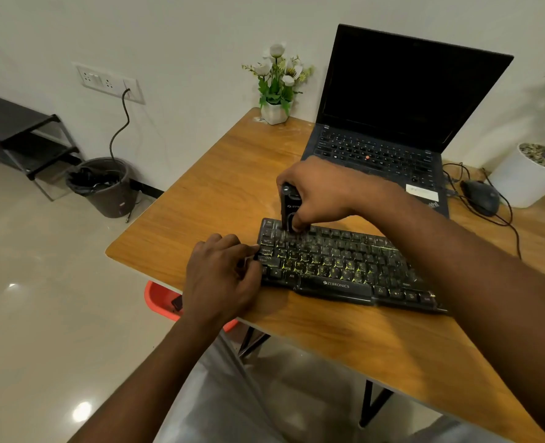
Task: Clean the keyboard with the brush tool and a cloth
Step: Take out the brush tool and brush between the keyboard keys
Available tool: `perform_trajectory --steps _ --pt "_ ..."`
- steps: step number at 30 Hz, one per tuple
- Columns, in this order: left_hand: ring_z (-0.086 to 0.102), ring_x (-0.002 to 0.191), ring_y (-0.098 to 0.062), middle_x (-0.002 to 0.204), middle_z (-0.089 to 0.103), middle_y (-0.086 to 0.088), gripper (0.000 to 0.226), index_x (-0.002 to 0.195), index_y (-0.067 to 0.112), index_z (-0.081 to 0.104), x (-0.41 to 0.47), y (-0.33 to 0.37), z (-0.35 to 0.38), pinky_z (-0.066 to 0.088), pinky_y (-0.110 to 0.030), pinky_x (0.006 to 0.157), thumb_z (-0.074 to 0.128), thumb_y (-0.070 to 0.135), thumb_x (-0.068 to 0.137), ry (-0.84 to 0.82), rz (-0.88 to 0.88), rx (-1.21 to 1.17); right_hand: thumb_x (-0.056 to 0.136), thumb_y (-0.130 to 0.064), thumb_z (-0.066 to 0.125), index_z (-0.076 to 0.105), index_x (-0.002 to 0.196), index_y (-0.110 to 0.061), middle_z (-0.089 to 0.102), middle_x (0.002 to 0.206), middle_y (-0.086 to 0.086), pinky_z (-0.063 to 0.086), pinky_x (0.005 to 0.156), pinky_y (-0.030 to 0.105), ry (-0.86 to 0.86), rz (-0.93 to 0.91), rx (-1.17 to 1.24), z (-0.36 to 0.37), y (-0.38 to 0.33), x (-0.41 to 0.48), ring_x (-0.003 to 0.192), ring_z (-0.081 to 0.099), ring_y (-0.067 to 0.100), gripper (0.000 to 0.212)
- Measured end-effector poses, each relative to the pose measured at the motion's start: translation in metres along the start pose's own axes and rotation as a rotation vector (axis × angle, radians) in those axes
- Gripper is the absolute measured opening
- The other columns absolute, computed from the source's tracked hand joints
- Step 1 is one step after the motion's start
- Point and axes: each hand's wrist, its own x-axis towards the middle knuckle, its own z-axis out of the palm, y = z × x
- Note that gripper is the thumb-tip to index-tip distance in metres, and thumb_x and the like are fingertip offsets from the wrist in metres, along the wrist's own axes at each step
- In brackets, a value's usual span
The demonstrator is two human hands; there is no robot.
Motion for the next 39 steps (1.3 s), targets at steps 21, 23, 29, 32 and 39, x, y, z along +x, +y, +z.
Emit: perform_trajectory --steps 21,23,29,32,39 --pt "0.05 0.078 -0.014 0.081 0.063 0.009 0.038 0.111 0.019 0.082 0.0 0.0 0.0 0.043 -0.044 0.074 0.054 0.036 0.093 -0.003 0.004 0.007 0.075 -0.028 0.091 0.065 0.101 -0.015 0.069 0.094 0.0 0.061 0.071 0.046 0.066 -0.038 0.114 0.016 -0.016 0.015 0.085 0.067 0.02 0.039" --pt "0.049 0.078 -0.013 0.081 0.063 0.009 0.038 0.11 0.018 0.082 0.0 -0.001 0.0 0.043 -0.043 0.073 0.053 0.036 0.092 -0.002 0.003 0.005 0.076 -0.027 0.091 0.065 0.105 -0.015 0.069 0.098 0.001 0.061 0.075 0.048 0.127 -0.045 0.187 0.022 -0.021 0.019 0.089 0.068 0.02 0.04" --pt "0.051 0.076 -0.015 0.08 0.064 0.008 0.037 0.109 0.019 0.082 0.0 -0.001 0.0 0.043 -0.043 0.072 0.055 0.035 0.093 0.005 0.007 0.008 0.075 -0.026 0.093 0.066 0.102 -0.018 0.071 0.096 -0.002 0.062 0.074 0.047 0.078 -0.027 0.207 0.02 -0.007 0.012 0.086 0.069 0.018 0.04" --pt "0.051 0.075 -0.015 0.078 0.063 0.008 0.036 0.108 0.019 0.083 0.001 0.0 0.0 0.043 -0.043 0.073 0.055 0.035 0.092 0.011 0.005 0.008 0.074 -0.024 0.094 0.066 0.099 -0.017 0.072 0.092 -0.001 0.063 0.074 0.049 0.008 0.016 0.168 0.014 0.01 -0.001 0.083 0.071 0.017 0.039" --pt "0.05 0.073 -0.012 0.076 0.061 0.01 0.035 0.107 0.018 0.083 0.0 0.002 -0.001 0.045 -0.042 0.071 0.057 0.034 0.091 0.031 0.0 -0.008 0.072 -0.029 0.095 0.068 0.099 -0.018 0.073 0.093 0.001 0.063 0.077 0.053 -0.05 0.051 0.069 0.004 0.024 -0.016 0.085 0.071 0.022 0.039"
